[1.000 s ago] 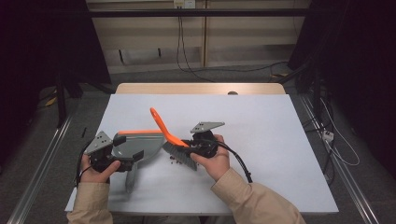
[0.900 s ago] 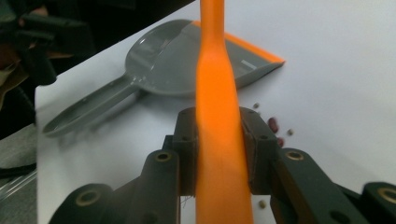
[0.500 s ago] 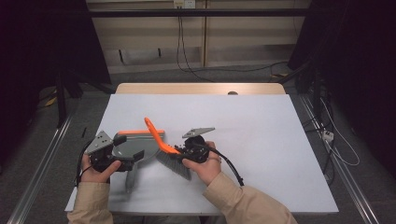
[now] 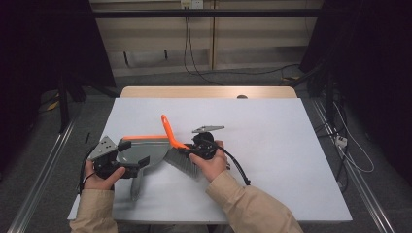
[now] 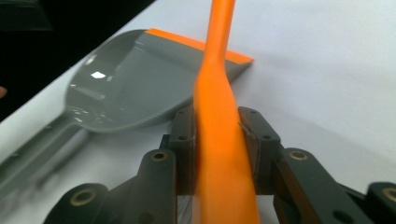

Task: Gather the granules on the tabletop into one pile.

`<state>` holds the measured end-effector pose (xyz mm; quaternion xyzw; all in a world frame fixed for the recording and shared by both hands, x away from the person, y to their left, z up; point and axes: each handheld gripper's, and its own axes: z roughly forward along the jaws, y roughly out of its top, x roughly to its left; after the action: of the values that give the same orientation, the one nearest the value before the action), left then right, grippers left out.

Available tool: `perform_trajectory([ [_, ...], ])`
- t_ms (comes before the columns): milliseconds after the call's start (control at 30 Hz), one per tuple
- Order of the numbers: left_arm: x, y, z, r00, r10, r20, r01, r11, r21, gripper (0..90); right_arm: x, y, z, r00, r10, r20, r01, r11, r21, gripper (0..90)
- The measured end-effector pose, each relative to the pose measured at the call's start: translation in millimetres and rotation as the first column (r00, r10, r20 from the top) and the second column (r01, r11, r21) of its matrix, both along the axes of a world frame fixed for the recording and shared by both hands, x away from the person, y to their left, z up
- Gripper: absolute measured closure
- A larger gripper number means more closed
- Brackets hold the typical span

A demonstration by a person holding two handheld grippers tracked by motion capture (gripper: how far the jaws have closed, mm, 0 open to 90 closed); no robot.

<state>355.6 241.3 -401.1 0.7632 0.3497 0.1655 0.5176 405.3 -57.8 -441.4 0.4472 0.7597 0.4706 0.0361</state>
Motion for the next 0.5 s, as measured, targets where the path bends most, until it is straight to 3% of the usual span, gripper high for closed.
perform_trajectory([
  [500,0.1,-1.2,-0.5,1.0000,-0.005,0.003,0.005,1.0000,0.008,5.9,-5.4,-30.6,-1.0,0.9973,-0.068,0.026,0.069,0.9975,-0.017,69.0],
])
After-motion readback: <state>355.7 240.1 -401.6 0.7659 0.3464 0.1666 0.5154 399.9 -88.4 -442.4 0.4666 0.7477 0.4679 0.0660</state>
